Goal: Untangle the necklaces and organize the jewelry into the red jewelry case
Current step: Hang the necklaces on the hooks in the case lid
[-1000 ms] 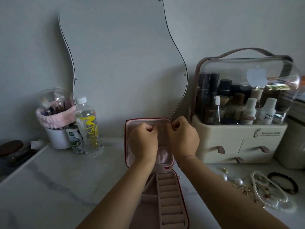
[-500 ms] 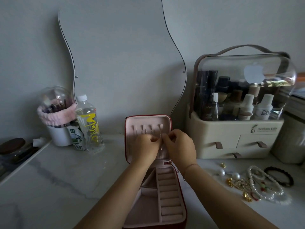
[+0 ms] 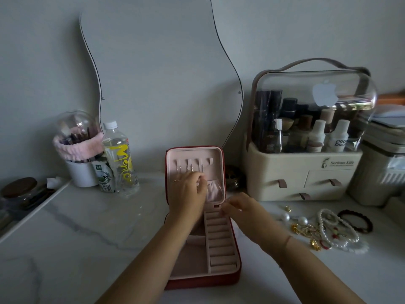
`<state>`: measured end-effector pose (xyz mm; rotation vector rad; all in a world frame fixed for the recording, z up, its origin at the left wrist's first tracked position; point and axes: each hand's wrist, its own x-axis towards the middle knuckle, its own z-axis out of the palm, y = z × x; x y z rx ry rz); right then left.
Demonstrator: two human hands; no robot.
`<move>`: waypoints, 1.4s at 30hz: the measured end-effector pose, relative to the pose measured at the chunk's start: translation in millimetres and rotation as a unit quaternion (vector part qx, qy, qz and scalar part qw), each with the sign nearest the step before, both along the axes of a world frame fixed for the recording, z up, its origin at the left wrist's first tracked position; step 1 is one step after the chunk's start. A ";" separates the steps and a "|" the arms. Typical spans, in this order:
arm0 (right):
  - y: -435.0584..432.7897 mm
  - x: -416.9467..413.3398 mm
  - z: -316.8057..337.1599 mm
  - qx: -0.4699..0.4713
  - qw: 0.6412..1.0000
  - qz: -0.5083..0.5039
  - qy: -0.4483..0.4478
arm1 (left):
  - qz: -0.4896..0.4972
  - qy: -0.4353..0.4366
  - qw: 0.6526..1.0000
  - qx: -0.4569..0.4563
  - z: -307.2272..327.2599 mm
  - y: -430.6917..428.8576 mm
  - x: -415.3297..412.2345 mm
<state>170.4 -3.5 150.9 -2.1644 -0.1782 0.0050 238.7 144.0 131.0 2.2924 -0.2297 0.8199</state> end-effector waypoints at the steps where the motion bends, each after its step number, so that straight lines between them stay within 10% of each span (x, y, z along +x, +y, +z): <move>1: -5.4 -5.8 -2.9 -0.039 0.999 0.001 -0.017 | 0.011 -0.007 1.000 0.013 -1.4 -0.9 -1.3; 7: -26.8 -23.9 -10.8 -0.149 0.989 0.025 -0.007 | 0.064 0.060 0.988 0.130 0.1 -7.2 0.1; 18: -0.7 47.5 57.3 0.257 0.965 -0.005 -0.059 | -0.016 0.103 0.993 -0.061 -1.3 1.9 8.0; 23: 12.1 76.6 59.4 0.206 0.974 -0.019 -0.096 | -0.049 0.120 0.976 -0.172 7.8 -1.4 -5.0; 36: 10.1 64.7 29.5 0.019 0.977 -0.089 -0.193 | -0.060 0.108 0.986 -0.109 6.3 11.2 -2.9; 42: 4.7 -1.0 -11.9 0.046 0.995 -0.059 -0.060 | -0.046 0.089 0.948 -0.301 -10.9 61.1 -42.6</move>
